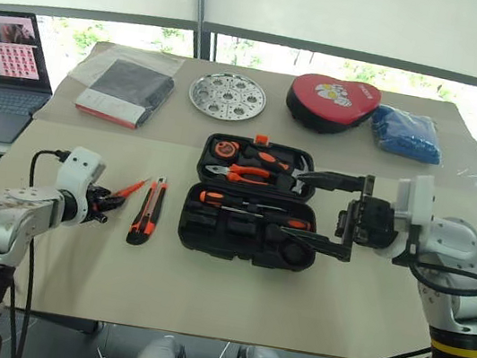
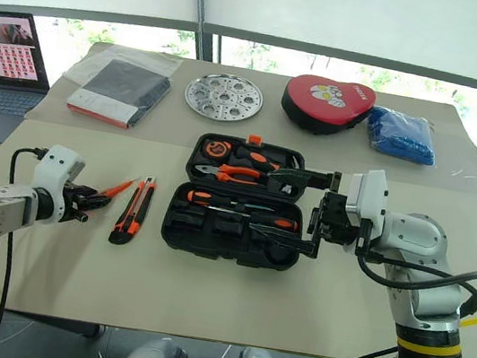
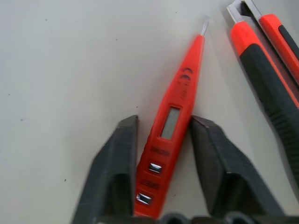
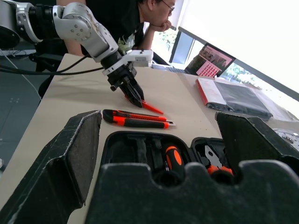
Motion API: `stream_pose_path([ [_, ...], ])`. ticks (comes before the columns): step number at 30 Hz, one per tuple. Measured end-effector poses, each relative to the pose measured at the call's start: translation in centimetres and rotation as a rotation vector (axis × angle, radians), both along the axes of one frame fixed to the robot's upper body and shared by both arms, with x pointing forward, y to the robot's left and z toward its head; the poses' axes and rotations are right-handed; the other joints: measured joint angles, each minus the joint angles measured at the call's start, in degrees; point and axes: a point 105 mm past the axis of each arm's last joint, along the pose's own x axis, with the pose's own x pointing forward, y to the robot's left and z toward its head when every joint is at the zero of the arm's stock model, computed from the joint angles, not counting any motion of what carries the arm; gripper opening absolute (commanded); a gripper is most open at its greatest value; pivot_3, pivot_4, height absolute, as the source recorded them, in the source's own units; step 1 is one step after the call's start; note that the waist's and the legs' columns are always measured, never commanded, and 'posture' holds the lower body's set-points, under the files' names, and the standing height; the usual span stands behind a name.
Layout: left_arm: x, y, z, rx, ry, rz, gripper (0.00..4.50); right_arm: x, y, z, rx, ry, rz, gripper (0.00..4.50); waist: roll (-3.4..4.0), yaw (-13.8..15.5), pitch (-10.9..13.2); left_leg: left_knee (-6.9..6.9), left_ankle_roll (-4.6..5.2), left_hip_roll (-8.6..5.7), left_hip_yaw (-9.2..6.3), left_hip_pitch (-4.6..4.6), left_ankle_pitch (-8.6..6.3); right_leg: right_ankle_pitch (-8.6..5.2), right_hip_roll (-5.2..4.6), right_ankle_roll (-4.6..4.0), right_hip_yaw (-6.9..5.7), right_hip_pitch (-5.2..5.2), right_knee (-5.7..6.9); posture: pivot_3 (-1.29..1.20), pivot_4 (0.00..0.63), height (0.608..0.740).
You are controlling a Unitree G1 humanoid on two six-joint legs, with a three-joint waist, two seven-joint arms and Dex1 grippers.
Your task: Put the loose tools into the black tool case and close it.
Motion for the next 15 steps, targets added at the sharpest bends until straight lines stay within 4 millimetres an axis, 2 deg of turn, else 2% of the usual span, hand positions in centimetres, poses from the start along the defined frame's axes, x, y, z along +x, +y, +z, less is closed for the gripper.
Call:
stream_pose_path([
  [5, 0.2, -0.4, 0.7, -0.034, -0.073, -0.092, 0.89, -0.3, -1.1, -0.7, -0.02, 0.024, -0.031, 4.5, -0.08, 0.2, 0.0, 0.03, -0.01, 0.0, 0.0, -0.08, 0.0, 0.0, -0.01, 0.0, -0.05, -0.03, -0.02, 0.0, 0.15, 0.74],
  [8, 0.8, -2.0, 3.6, -0.02, -0.207, -0.264, 0.89, -0.6, -2.0, -0.9, -0.028, 0.034, -0.05, 4.5, -0.17, 0.7, 0.1, 0.06, -0.01, 0.0, -0.01, -0.12, 0.0, 0.0, -0.04, 0.0, -0.1, -0.03, -0.03, 0.0, 0.15, 0.74],
  [10, 1.1, -3.8, 5.9, 0.01, -0.282, -0.404, 0.89, -0.7, -2.5, -0.9, -0.041, 0.035, -0.069, 4.5, -0.17, 1.1, 0.1, 0.09, -0.01, -0.04, 0.0, -0.13, 0.0, 0.0, -0.06, 0.0, -0.11, -0.01, -0.06, 0.0, 0.15, 0.74],
  [12, 0.9, -7.2, 7.8, 0.039, -0.331, -0.618, 0.89, -0.8, -3.2, -1.2, -0.076, 0.053, -0.094, 4.5, -0.17, 1.2, 0.1, 0.12, -0.01, -0.08, 0.04, -0.12, 0.0, 0.01, -0.06, 0.01, -0.06, 0.04, -0.11, 0.0, 0.15, 0.74],
  [13, 0.4, -9.1, 8.0, 0.051, -0.336, -0.73, 0.89, -0.8, -3.5, -1.5, -0.1, 0.068, -0.105, 4.5, -0.17, 1.1, 0.1, 0.14, 0.01, -0.09, 0.09, -0.13, -0.01, 0.02, -0.05, 0.04, -0.01, 0.04, -0.15, 0.0, 0.15, 0.74],
  [15, -0.3, -11.3, 7.7, 0.081, -0.315, -0.877, 0.89, -0.9, -4.2, -2.2, -0.159, 0.094, -0.13, 4.5, -0.17, 1.0, 0.1, 0.19, 0.03, -0.13, 0.1, -0.16, -0.01, 0.0, -0.02, 0.11, 0.02, 0.05, -0.16, 0.0, 0.15, 0.74],
])
